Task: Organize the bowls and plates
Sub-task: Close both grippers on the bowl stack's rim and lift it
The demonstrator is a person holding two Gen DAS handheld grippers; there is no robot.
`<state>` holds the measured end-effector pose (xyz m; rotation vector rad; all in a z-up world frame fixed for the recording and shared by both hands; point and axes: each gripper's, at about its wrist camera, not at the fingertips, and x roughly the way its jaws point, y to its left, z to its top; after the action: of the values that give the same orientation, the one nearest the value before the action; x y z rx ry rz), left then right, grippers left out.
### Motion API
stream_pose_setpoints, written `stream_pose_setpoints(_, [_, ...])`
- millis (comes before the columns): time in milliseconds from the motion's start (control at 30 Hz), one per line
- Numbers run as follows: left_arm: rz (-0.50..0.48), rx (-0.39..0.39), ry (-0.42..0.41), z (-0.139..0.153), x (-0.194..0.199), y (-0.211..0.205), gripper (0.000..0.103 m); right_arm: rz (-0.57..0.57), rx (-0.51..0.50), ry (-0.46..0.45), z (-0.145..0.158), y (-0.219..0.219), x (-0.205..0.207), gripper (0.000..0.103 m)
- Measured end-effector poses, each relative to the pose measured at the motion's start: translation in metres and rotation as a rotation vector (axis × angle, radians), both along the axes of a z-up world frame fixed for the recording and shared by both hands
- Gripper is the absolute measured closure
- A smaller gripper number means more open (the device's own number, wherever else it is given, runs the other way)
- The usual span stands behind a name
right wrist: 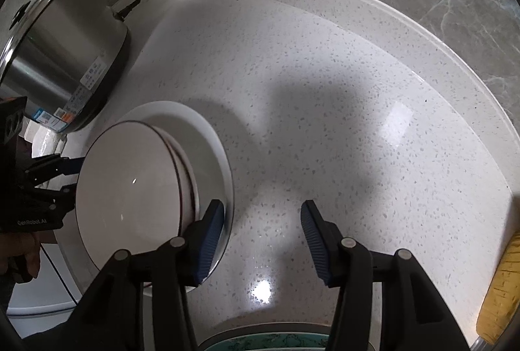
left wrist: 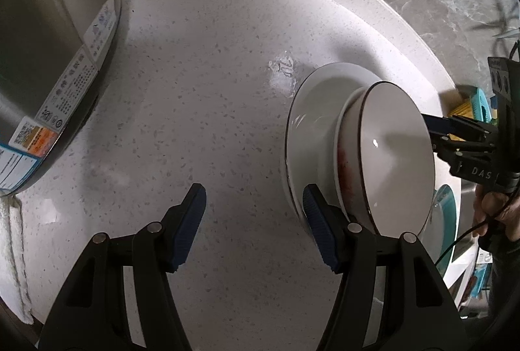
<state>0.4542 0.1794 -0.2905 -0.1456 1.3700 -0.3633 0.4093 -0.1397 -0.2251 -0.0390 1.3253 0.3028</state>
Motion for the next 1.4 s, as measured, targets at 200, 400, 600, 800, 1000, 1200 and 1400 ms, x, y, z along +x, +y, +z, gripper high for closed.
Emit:
stream_pose_setpoints(200, [-0.028, 0.011, 0.019, -0.010, 0.008, -0.003, 0.043, -0.024, 0.022, 0.011, 0.000, -0.005, -0.003, 0.050])
stream_pose_setpoints(400, [-0.015, -0.060, 0.060, -0.023, 0.016, 0.005, 0.043, -0.071, 0.120, 0.070, -0.007, -0.020, 0.003, 0.049])
stream_pose_setpoints(600, [-0.022, -0.068, 0.050, -0.026, 0.019, 0.006, 0.043, -0.109, 0.297, 0.177, -0.025, -0.040, 0.007, 0.049])
stream_pose_setpoints(800, [-0.049, -0.068, 0.036, -0.027, 0.021, 0.003, 0.043, -0.107, 0.388, 0.247, -0.037, -0.050, 0.011, 0.048])
stream_pose_setpoints(1000, [-0.038, -0.084, 0.056, -0.026, 0.020, 0.008, 0.043, -0.104, 0.380, 0.307, -0.039, -0.049, 0.013, 0.047])
stream_pose_setpoints(1200, [-0.037, -0.093, 0.064, -0.027, 0.023, 0.010, 0.043, -0.082, 0.349, 0.339, -0.046, -0.042, 0.014, 0.043])
stream_pose_setpoints(1400, [-0.046, -0.088, 0.061, -0.027, 0.024, 0.005, 0.043, -0.081, 0.423, 0.319, -0.045, -0.037, 0.013, 0.064])
